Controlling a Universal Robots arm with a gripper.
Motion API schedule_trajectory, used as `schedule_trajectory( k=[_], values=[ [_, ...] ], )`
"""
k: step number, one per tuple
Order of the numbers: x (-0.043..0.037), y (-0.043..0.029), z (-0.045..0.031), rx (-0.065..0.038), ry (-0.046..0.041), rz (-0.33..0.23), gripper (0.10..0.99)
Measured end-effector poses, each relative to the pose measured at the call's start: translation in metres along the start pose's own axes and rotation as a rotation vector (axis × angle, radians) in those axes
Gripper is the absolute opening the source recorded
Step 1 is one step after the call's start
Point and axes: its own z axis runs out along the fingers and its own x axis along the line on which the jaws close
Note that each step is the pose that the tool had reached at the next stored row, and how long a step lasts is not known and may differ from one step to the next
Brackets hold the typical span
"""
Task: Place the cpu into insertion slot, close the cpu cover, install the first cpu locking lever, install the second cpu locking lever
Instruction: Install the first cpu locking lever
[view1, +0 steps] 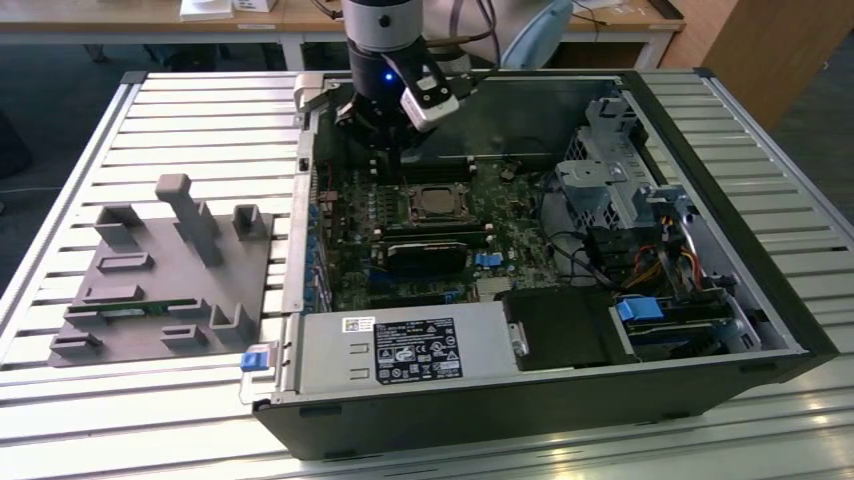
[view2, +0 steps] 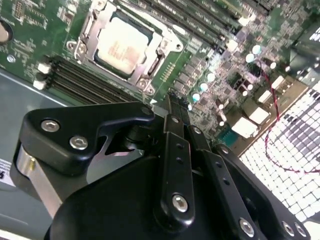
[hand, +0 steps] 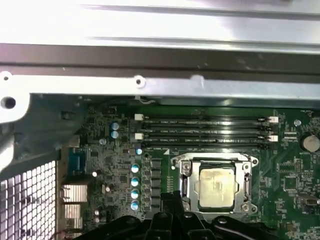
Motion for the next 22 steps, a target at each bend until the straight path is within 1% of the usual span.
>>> schedule_trajectory(
  k=[8,13,22],
  values=[
    [0.0069,0.0110,0.0046,-0.001,-0.0001,0.000,0.106],
    [0.0079,0.0195,0.0071,-0.001,-0.0002,0.000,0.106],
    [0.0071,0.0231,0.0077,-0.001,-0.0001,0.000,0.106]
  ],
)
